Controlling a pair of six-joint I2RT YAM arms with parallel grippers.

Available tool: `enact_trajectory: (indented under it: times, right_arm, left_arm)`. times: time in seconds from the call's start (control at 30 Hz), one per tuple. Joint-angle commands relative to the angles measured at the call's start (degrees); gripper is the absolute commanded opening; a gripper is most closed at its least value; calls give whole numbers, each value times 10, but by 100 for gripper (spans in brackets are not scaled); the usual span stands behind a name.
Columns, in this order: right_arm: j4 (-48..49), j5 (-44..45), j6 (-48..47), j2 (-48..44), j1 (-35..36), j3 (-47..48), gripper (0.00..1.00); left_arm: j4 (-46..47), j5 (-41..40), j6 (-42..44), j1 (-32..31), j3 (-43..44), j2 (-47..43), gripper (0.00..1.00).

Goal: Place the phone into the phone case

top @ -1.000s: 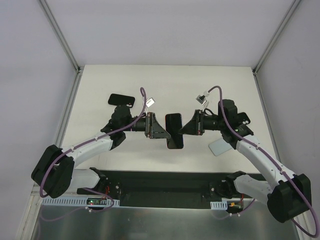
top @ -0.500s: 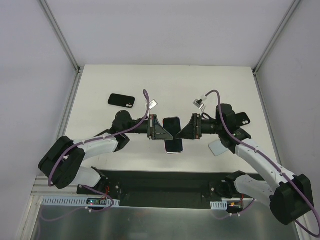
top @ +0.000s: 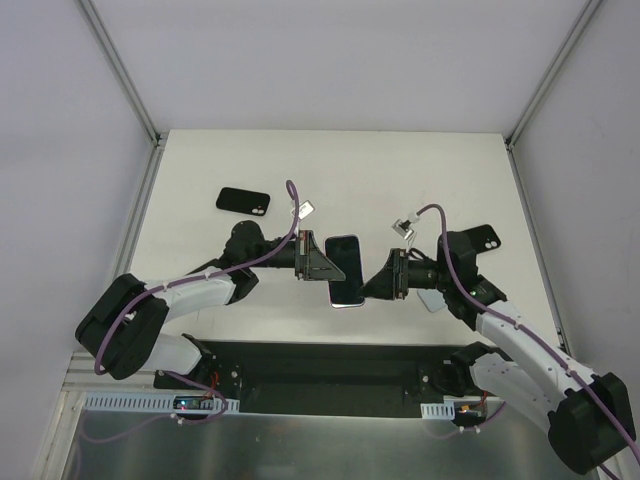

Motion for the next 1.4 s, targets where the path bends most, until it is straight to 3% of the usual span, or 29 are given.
enact_trajectory:
  times: [0.0, 0.13, 0.27, 0.5, 0.6, 0.73, 0.83, 0.97, 1.17, 1.37]
  right_arm:
    - [47, 10, 26, -14, 4, 6, 38]
    - [56, 10, 50, -15, 7, 12, 22]
    - [54, 10, 92, -11, 8, 23, 5]
    - [47, 39, 158, -3, 9, 27, 2]
    - [14, 54, 122, -23, 9, 44, 9]
    - [-100, 107, 38, -59, 10, 75, 34]
    - [-140, 143, -7, -87, 9, 92, 54]
    - [-157, 182, -44, -113, 10, 95, 71]
    - [-147, 137, -76, -71, 10, 118, 78]
    - [-59, 87, -38, -21, 10, 122, 71]
  left_arm:
    - [42, 4, 13, 1, 26, -13, 0]
    - [30, -5, 19, 1, 27, -10, 0]
    - [-76, -23, 85, 1, 38, -18, 0]
    - [-132, -24, 131, 1, 41, -28, 0]
    - [-136, -7, 134, 1, 42, -31, 0]
    - [-150, 28, 139, 1, 44, -48, 0]
    - [-175, 48, 157, 1, 46, -63, 0]
    - [-183, 97, 171, 0, 42, -72, 0]
    - [-183, 137, 182, -5, 33, -88, 0]
    - [-182, 163, 184, -12, 35, -84, 0]
